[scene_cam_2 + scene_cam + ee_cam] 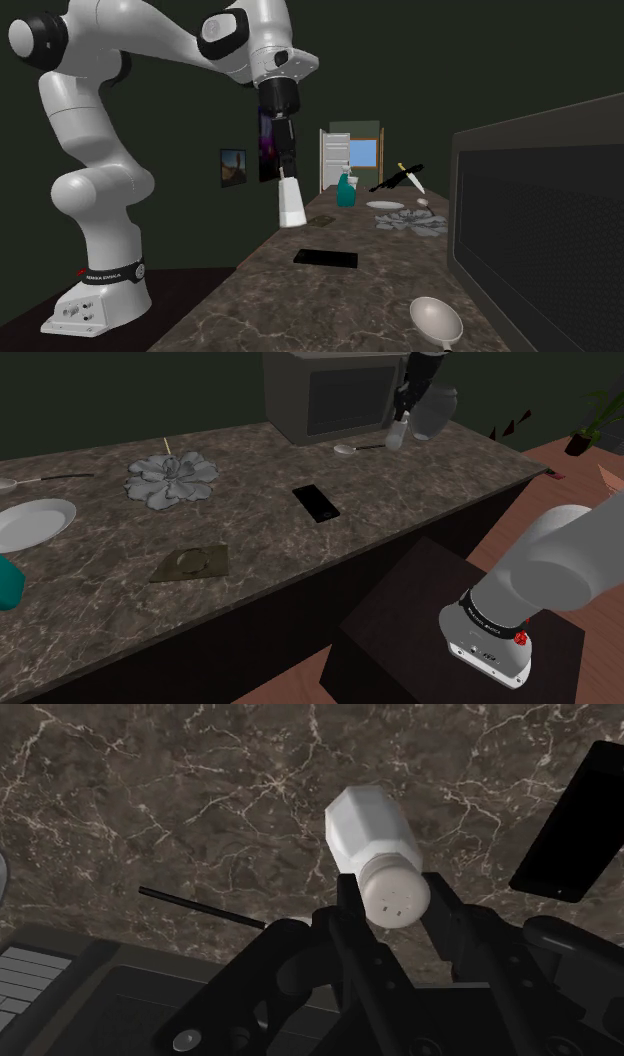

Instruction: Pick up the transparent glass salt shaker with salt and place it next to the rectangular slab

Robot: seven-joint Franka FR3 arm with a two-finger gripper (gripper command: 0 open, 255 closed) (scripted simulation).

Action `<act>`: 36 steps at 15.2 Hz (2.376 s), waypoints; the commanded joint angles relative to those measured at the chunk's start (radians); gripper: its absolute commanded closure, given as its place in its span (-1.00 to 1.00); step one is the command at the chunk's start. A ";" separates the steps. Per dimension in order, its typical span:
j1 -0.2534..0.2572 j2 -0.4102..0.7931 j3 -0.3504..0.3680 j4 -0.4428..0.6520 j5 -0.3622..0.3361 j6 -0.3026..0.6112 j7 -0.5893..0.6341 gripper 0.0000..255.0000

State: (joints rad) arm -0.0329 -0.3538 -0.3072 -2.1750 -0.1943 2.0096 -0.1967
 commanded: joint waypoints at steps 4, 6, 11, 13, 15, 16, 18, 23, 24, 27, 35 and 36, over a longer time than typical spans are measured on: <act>0.033 -0.065 0.095 -0.063 -0.003 -0.020 0.130 1.00; 0.049 -0.080 0.133 -0.078 0.003 -0.028 0.181 1.00; 0.091 -0.098 0.229 -0.095 0.024 -0.047 0.305 1.00; 0.109 -0.098 0.267 -0.094 0.034 -0.055 0.354 1.00; 0.126 -0.093 0.305 -0.089 0.044 -0.063 0.403 1.00; 0.135 -0.089 0.323 -0.084 0.049 -0.066 0.428 1.00; 0.153 -0.077 0.361 -0.072 0.059 -0.074 0.477 1.00; 0.194 -0.029 0.452 -0.021 0.078 -0.093 0.599 1.00; 0.202 -0.017 0.470 -0.008 0.081 -0.097 0.623 1.00; 0.225 0.028 0.524 0.039 0.085 -0.110 0.697 1.00; 0.283 0.191 0.659 0.216 0.059 -0.157 0.899 1.00; 0.291 0.216 0.675 0.244 0.051 -0.165 0.925 1.00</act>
State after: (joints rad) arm 0.2499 -0.1579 0.3515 -1.9526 -0.1376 1.8514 0.7014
